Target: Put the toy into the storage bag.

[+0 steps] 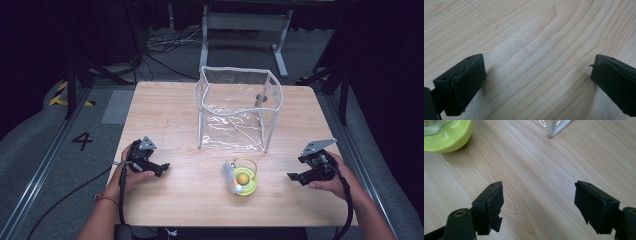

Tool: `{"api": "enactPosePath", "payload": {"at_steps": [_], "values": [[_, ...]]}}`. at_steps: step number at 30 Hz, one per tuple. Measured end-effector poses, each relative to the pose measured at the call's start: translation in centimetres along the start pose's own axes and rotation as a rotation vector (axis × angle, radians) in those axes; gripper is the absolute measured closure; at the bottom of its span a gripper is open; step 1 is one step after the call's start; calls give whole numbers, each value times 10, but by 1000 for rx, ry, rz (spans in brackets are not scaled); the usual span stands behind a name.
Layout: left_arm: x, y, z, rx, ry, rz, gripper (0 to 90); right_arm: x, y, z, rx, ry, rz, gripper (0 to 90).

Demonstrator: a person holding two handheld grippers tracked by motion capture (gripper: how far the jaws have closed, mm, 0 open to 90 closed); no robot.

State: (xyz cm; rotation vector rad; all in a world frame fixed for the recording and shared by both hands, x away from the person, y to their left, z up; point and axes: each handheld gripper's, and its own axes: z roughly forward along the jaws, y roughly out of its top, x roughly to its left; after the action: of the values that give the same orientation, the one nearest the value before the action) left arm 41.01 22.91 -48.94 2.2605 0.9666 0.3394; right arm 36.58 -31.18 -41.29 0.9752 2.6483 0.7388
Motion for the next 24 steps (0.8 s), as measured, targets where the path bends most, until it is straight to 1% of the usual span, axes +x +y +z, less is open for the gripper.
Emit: {"api": "enactPosePath", "payload": {"at_steps": [1,3,5,7,9,13,14,15,16,18,19,20,24], "values": [[0,0,0,-1,2,0,3,1,2,0,0,2,-13,239],[0,0,0,0,1,-2,3,4,7,-1,-1,20,-19,242],[0,0,0,0,1,-1,3,8,13,-1,0,22,-47,243],[0,0,0,0,1,-1,3,12,18,-1,4,40,-67,259],[0,0,0,0,1,-1,3,16,24,-1,8,46,-85,255],[0,0,0,0,2,-2,3,24,37,-3,9,100,-121,235],[0,0,0,0,2,-2,4,24,37,-3,9,100,-121,235],[0,0,0,0,2,-2,4,26,40,-4,12,113,-127,225],[0,0,0,-1,3,-2,4,32,48,-4,22,138,-149,227],[0,0,0,0,3,-2,4,34,50,-4,26,138,-157,226],[0,0,0,0,3,-2,4,37,54,-5,29,135,-176,225],[0,0,0,0,3,-2,4,40,58,-5,31,144,-185,232],[0,0,0,-1,4,-1,4,51,72,-7,30,152,-227,250]]}}
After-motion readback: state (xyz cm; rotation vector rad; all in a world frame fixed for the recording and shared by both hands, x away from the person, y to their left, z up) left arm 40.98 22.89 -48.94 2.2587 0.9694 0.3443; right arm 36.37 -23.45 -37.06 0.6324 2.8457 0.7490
